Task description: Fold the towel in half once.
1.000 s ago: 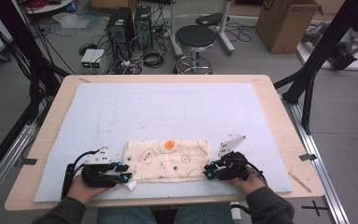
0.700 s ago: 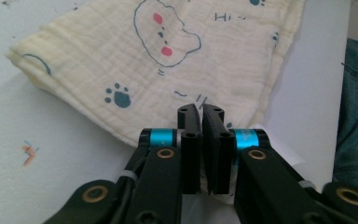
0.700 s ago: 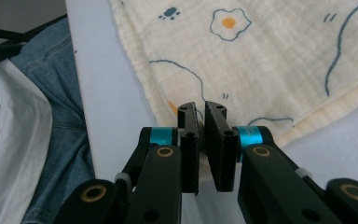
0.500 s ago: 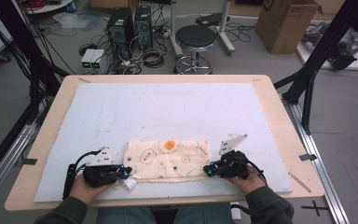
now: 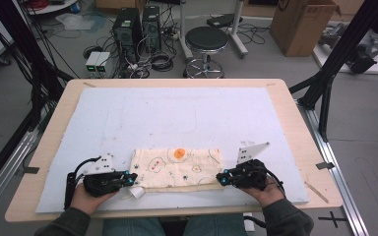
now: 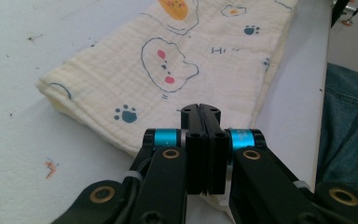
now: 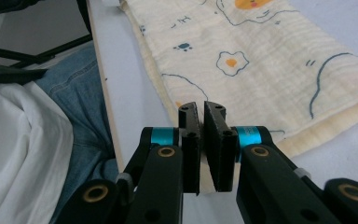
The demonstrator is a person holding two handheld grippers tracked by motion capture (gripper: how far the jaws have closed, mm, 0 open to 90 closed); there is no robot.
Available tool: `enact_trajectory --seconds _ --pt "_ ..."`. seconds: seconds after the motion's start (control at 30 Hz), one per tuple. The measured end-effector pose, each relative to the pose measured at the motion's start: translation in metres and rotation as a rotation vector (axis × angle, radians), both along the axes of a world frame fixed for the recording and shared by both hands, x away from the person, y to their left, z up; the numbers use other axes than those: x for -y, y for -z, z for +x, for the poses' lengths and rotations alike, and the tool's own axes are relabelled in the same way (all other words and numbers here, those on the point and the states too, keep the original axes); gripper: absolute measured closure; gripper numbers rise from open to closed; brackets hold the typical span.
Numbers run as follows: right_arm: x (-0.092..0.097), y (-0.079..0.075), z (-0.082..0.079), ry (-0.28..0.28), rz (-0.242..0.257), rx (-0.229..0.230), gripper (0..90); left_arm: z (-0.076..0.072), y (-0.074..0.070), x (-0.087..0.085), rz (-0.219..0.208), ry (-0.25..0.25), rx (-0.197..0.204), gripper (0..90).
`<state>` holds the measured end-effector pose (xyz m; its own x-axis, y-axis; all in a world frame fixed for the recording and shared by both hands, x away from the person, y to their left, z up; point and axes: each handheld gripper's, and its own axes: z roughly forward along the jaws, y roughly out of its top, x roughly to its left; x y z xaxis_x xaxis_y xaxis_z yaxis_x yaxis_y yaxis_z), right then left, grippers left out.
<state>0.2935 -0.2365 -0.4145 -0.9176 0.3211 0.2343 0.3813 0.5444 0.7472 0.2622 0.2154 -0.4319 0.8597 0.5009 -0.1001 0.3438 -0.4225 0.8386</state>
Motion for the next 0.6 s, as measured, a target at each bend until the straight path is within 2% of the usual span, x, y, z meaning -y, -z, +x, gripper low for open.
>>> enact_trajectory --seconds 0.1,0.23,0.27,0.3,0.33,0.4,0.43,0.5,0.6 --pt "0.003 0.001 -0.001 -0.002 -0.008 0.003 84.9 -0.001 0.001 0.001 0.008 0.007 -0.008 88.6" --pt "0.004 0.006 -0.002 -0.011 -0.031 -0.017 84.8 -0.001 0.005 0.002 0.029 0.027 -0.025 88.5" --pt "0.003 0.008 -0.002 -0.015 -0.039 -0.034 84.3 -0.001 0.006 0.003 0.033 0.035 -0.031 88.3" --pt "0.003 0.01 -0.002 -0.026 -0.045 -0.046 82.5 -0.001 0.006 0.003 0.033 0.037 -0.036 86.2" --pt "0.002 0.012 -0.002 -0.029 -0.056 -0.053 78.8 -0.001 0.006 0.003 0.029 0.039 -0.044 80.1" --pt "0.001 0.014 -0.001 -0.036 -0.062 -0.071 75.1 -0.001 0.004 0.002 -0.004 0.053 -0.044 72.8" --pt "0.001 0.013 -0.001 -0.032 -0.051 -0.056 71.1 -0.001 0.002 0.001 -0.021 0.044 -0.041 70.0" --pt "0.002 0.01 0.0 -0.023 -0.024 -0.063 67.9 -0.001 0.0 0.0 -0.041 0.029 -0.038 63.7" --pt "0.005 0.006 0.003 0.002 -0.003 -0.051 65.2 0.003 -0.002 -0.002 -0.052 0.011 -0.034 59.6"
